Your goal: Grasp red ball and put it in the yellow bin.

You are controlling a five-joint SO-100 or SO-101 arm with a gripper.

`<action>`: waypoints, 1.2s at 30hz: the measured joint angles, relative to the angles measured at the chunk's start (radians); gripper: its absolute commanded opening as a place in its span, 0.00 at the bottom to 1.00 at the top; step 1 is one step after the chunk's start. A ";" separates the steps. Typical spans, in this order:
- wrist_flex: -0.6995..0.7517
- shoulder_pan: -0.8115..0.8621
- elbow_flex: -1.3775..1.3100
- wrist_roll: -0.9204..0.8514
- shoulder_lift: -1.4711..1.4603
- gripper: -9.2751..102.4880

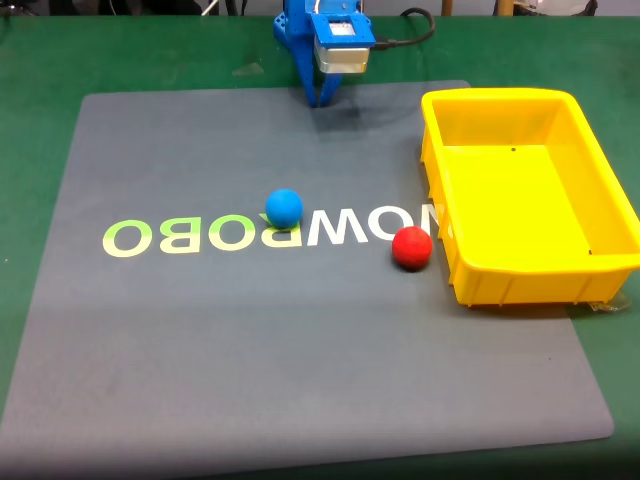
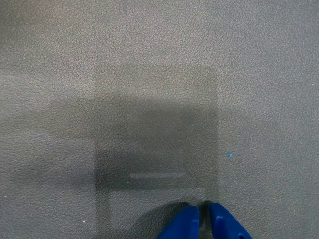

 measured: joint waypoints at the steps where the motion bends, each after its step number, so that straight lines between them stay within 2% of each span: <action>1: 0.000 0.000 0.000 0.000 0.000 0.09; 29: 0.000 0.000 0.000 0.000 0.000 0.09; 30: 0.000 0.000 0.000 0.000 0.000 0.12; 32: -0.002 0.000 0.000 0.005 0.000 0.32; 33: -0.006 0.000 0.000 0.018 0.000 0.38; 36: -0.115 0.015 -0.002 0.049 0.000 0.43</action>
